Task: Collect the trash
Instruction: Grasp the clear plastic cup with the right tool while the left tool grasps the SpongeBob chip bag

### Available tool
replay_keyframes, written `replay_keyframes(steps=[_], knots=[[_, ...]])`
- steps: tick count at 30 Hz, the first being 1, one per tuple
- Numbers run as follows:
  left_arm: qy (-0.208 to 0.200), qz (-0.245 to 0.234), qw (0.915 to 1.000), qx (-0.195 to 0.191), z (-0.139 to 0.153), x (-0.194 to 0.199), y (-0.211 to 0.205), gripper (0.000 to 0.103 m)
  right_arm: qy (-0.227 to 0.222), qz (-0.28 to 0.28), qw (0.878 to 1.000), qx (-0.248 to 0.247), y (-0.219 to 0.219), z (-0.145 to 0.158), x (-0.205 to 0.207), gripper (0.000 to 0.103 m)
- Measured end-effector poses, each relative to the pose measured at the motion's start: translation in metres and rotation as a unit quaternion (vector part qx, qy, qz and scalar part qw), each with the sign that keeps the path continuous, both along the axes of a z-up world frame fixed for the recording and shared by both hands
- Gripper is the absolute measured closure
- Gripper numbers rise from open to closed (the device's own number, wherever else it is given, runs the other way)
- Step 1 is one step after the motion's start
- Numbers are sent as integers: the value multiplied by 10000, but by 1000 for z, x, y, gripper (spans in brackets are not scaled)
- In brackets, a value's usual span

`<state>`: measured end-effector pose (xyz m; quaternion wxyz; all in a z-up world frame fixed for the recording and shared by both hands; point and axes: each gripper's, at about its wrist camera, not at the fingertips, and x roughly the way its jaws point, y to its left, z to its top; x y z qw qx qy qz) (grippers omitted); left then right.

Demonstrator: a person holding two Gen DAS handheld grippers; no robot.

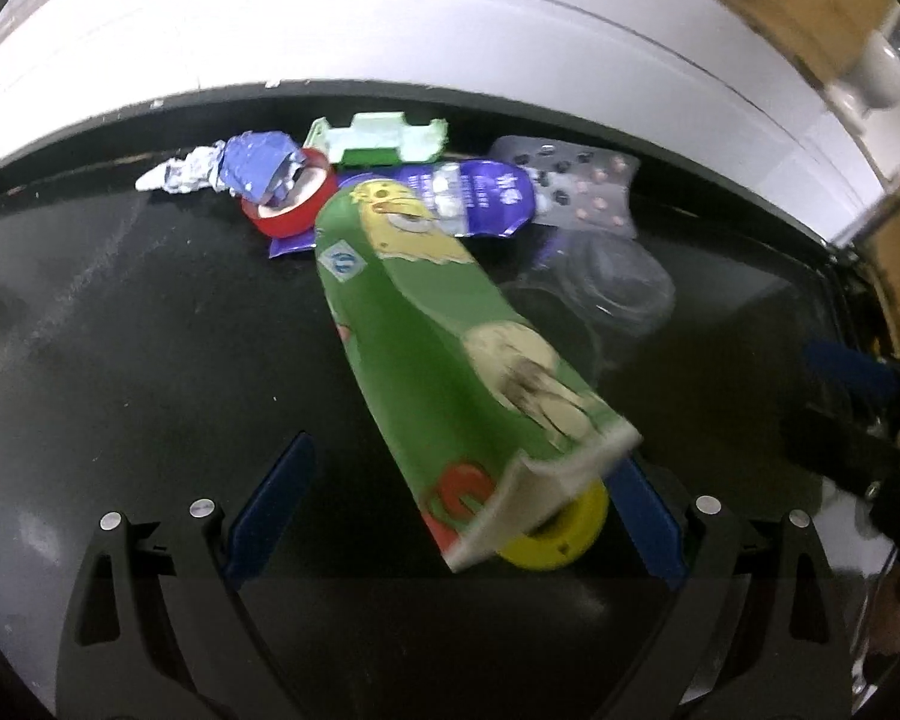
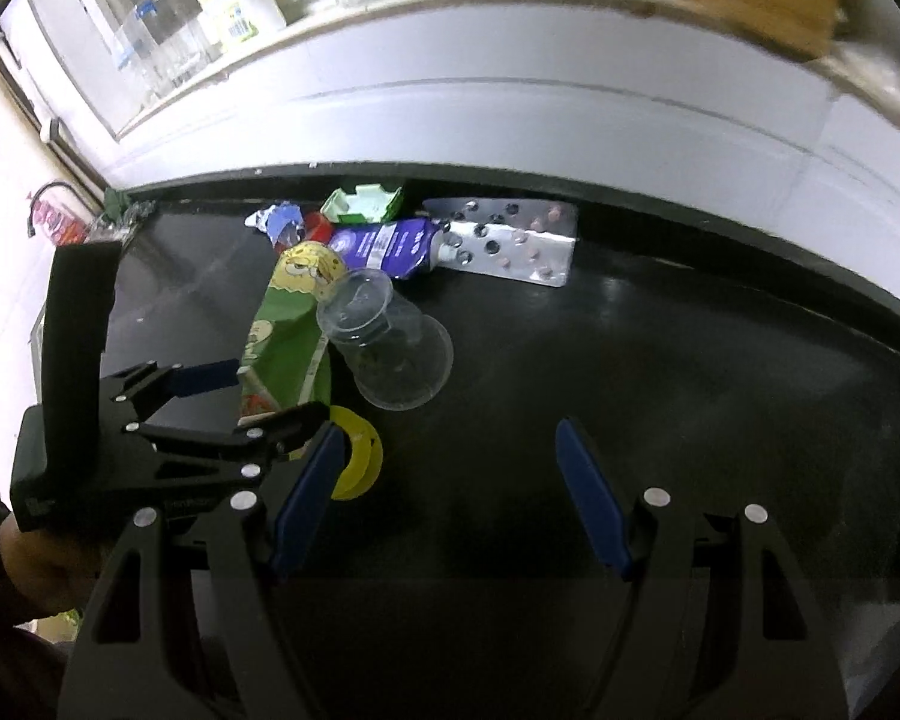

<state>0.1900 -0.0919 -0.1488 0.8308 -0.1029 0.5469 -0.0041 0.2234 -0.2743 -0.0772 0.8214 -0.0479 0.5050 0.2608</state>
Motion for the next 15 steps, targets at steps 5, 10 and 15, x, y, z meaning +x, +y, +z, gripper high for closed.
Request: replay_keyframes(steps=[5, 10, 15], knots=[[-101, 38, 9999, 37, -3, 9, 15, 15, 189, 306, 9994, 13, 21, -20, 24, 32], [-141, -238, 9996, 70, -6, 14, 27, 48, 220, 650, 9976, -30, 47, -31, 42, 32], [-234, -454, 9986, 141, -8, 13, 33, 52, 131, 868, 9960, -181, 66, -43, 50, 42]])
